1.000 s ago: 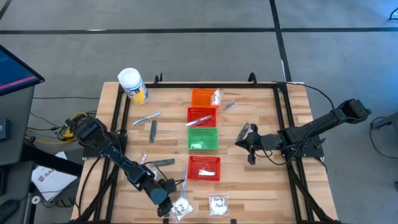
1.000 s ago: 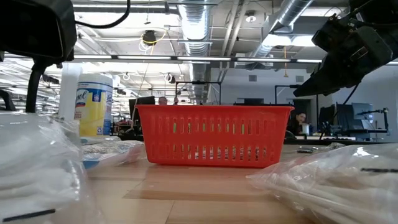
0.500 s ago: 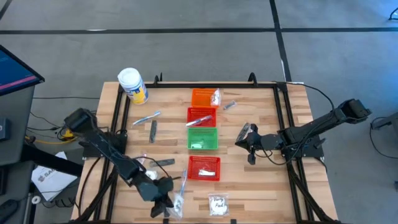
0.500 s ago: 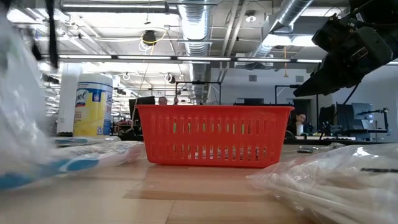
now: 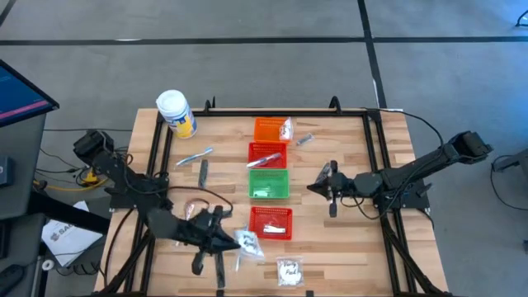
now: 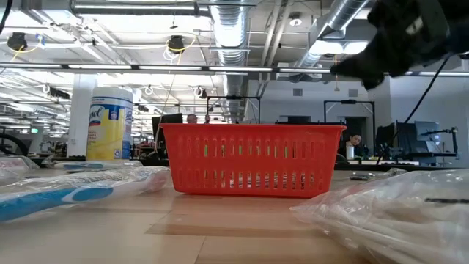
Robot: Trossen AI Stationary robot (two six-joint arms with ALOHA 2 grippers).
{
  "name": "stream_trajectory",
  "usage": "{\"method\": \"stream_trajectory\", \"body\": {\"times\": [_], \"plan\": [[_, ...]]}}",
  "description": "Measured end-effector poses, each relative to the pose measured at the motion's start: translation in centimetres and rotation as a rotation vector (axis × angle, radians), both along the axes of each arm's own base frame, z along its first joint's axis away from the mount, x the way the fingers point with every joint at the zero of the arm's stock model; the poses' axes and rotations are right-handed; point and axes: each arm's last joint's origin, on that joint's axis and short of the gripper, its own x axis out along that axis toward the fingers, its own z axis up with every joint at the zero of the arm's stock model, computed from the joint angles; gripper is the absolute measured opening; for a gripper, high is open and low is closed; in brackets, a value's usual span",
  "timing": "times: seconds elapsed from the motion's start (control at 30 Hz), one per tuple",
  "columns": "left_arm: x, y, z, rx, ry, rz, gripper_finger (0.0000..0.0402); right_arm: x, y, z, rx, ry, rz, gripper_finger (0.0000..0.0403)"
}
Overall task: Pick & Place Travel size toiletries
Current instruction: Put the transparent cotton pack into the orange basket
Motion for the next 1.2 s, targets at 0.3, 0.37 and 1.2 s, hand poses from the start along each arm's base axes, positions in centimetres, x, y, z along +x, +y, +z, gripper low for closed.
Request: {"method": "stream_trajectory", "body": {"times": [0.3, 0.37, 1.2], "plan": [[1.0, 3.3, 4.8, -0.047, -0.518, -0.072, 0.0000, 0.3, 0.0, 3.6, 0.046, -0.331, -0.002, 0.0000], [1.3, 4.0, 5.1, -0.033, -0.595, -0.084, 0.0000, 0.4, 0.0, 5.0, 0.006, -0.417, 0.000, 0.0000], [3.4, 3.4, 2.0, 0.149, -0.966, -0.631, 0.0000, 16.6, 10.4, 7.5, -0.605, -0.552, 0.363, 0.0081]]}}
